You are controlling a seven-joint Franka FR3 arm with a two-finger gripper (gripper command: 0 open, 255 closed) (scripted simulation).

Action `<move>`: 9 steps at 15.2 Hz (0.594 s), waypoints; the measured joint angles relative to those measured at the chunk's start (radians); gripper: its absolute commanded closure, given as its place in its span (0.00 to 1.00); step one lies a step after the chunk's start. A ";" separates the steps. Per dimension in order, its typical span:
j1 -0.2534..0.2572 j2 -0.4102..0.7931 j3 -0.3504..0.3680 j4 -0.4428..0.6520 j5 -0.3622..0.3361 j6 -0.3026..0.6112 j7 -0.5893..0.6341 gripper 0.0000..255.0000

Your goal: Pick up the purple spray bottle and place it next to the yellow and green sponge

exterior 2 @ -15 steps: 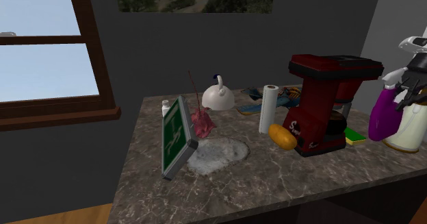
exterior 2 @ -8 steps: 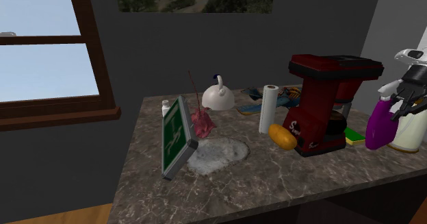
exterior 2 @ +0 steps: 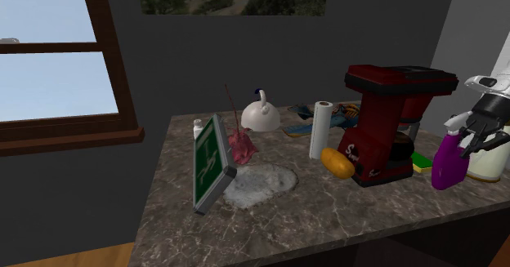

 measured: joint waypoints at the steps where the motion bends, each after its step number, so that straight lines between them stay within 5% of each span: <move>1: 0.002 -0.003 -0.008 -0.002 -0.006 0.006 -0.002 1.00; 9: 0.001 -0.008 -0.018 -0.012 -0.017 0.026 -0.003 1.00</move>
